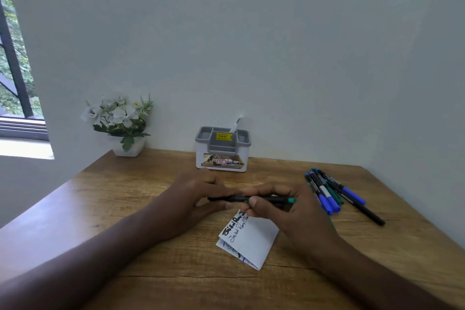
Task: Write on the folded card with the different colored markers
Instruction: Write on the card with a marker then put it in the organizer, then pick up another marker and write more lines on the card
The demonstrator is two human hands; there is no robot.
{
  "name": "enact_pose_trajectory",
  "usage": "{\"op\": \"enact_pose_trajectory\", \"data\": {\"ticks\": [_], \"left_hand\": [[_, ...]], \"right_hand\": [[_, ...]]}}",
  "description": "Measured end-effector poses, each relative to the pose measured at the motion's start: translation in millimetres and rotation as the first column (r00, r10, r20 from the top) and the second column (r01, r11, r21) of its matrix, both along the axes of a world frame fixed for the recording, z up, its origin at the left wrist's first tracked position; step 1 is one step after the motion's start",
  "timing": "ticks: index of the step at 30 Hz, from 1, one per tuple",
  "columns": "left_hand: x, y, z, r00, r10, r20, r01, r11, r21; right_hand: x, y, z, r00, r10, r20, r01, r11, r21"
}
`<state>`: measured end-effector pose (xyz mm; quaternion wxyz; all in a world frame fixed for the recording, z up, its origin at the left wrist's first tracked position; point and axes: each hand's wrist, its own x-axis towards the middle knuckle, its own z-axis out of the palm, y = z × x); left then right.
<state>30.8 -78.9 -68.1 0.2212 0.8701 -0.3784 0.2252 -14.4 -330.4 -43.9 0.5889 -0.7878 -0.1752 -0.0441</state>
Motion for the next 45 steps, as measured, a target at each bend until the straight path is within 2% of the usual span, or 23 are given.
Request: {"op": "enact_pose_trajectory", "data": {"ticks": [2,5,8,12,16,19,22,25,27,28,31,33,35,37,40,42,45], "left_hand": [[-3,-8,2,0.999,-0.001,0.043,0.001,1.0,0.002],[-8,-20,9,0.997,0.006,0.078,-0.004,1.0,-0.029],[-11,-25,9,0.995,0.025,0.101,-0.028,0.999,0.024],[-10,-26,10,0.983,0.043,0.181,-0.037,0.999,-0.04],[-6,-25,13,0.963,0.014,0.269,-0.036,0.996,0.078],[-2,-20,4,0.971,0.113,0.208,-0.126,0.991,0.05],[10,-8,2,0.974,0.193,0.119,-0.184,0.98,-0.081],[14,-1,11,0.934,0.343,0.103,-0.307,0.915,-0.262],[16,-3,24,0.905,0.419,0.074,-0.363,0.852,-0.378],[19,-4,33,0.89,0.448,0.079,-0.382,0.829,-0.408],[44,-3,61,0.856,0.504,0.113,-0.415,0.801,-0.432],[65,-4,78,0.824,0.545,0.157,-0.46,0.804,-0.377],[84,-4,89,0.766,0.62,0.173,-0.55,0.77,-0.324],[102,-2,95,0.694,0.709,0.129,-0.654,0.695,-0.299],[130,0,85,0.642,0.767,-0.016,-0.753,0.626,-0.204],[142,2,71,0.644,0.762,-0.075,-0.762,0.629,-0.152],[149,12,60,0.689,0.71,-0.144,-0.723,0.66,-0.206]], "right_hand": [[-2,1,0,0.994,-0.057,0.09,0.061,0.997,-0.038],[-3,2,4,0.977,-0.148,0.154,0.14,0.988,0.06],[-8,7,7,0.98,-0.117,0.159,0.11,0.993,0.052],[-10,9,17,0.977,-0.104,0.186,0.096,0.994,0.053],[-10,10,14,0.925,-0.138,0.354,0.214,0.959,-0.186],[-3,4,9,0.948,-0.077,0.307,0.183,0.924,-0.335],[13,-18,11,0.94,-0.118,0.319,0.284,0.786,-0.549],[26,-43,18,0.892,-0.235,0.387,0.452,0.5,-0.738],[28,-55,18,0.889,-0.284,0.359,0.449,0.387,-0.805],[28,-57,17,0.895,-0.288,0.341,0.432,0.364,-0.825],[26,-59,13,0.907,-0.271,0.322,0.406,0.355,-0.842],[30,-63,8,0.907,-0.275,0.319,0.403,0.344,-0.848],[33,-63,5,0.907,-0.274,0.321,0.404,0.346,-0.847],[37,-59,2,0.907,-0.266,0.327,0.408,0.362,-0.838],[37,-54,3,0.897,-0.269,0.351,0.432,0.372,-0.821],[39,-54,1,0.88,-0.284,0.38,0.467,0.376,-0.8],[37,-48,9,0.803,-0.315,0.506,0.593,0.33,-0.735]]}}
